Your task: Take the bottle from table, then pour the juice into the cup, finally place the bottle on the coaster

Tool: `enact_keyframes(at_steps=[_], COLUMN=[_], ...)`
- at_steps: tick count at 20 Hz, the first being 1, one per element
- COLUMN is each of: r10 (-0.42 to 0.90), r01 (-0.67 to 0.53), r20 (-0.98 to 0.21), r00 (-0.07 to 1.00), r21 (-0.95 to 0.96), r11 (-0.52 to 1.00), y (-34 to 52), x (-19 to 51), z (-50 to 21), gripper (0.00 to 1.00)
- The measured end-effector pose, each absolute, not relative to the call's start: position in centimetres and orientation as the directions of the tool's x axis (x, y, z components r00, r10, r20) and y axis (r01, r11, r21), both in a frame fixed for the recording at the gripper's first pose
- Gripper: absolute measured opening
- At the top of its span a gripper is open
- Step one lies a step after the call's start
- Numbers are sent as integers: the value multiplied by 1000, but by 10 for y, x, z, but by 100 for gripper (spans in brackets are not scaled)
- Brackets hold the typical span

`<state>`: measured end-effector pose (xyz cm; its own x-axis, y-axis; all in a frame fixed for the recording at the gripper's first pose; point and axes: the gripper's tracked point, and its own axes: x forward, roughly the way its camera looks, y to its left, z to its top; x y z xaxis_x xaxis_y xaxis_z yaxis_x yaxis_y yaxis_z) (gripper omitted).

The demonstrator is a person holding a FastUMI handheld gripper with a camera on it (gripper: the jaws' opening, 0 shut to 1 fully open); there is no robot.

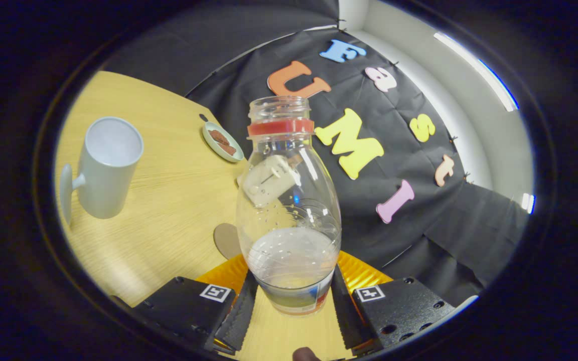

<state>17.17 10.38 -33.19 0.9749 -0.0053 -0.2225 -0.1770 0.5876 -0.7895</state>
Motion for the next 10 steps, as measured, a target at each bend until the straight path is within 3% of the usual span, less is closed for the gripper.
enact_keyframes(at_steps=[10], r10=[53], r01=[-166], r20=[-157], r00=[986], r21=[-938], r11=[303], y=[142], x=[166], z=[-338], gripper=[75])
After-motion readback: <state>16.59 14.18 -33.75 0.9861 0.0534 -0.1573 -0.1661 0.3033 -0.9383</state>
